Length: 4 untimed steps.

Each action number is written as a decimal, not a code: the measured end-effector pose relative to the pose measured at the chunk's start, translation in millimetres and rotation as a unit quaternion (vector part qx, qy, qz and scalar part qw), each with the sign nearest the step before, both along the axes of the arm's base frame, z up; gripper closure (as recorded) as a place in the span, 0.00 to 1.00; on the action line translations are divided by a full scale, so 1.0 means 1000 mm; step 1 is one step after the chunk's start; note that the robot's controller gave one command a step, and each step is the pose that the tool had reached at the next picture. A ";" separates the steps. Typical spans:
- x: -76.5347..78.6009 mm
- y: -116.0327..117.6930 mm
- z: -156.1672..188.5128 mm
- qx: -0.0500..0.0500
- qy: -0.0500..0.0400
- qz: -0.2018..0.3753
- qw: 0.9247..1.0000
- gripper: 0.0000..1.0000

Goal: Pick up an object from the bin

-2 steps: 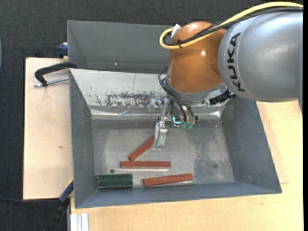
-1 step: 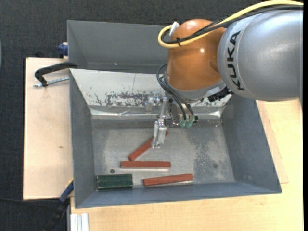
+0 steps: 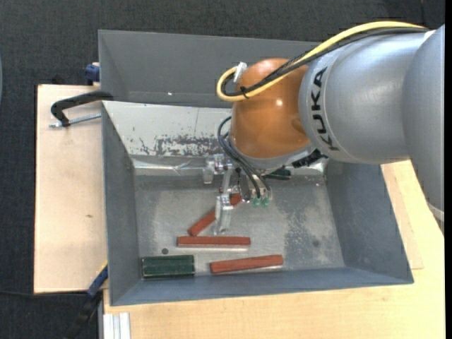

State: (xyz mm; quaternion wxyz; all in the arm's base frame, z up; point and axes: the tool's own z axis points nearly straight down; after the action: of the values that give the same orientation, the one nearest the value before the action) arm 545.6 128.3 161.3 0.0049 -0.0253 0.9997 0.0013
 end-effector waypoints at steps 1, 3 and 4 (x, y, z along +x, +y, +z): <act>0.024 -0.031 -0.091 0.000 0.004 -0.063 0.998 1.00; 0.023 -0.032 -0.090 0.000 0.004 -0.063 0.998 1.00; 0.006 -0.048 -0.050 0.000 0.002 -0.094 0.996 1.00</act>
Offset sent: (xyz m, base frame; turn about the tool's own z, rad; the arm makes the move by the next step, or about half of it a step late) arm 0.0000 0.0000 0.0000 0.0000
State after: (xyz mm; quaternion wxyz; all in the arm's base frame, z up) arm 551.4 80.2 111.3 0.0027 0.0693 0.9976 0.0013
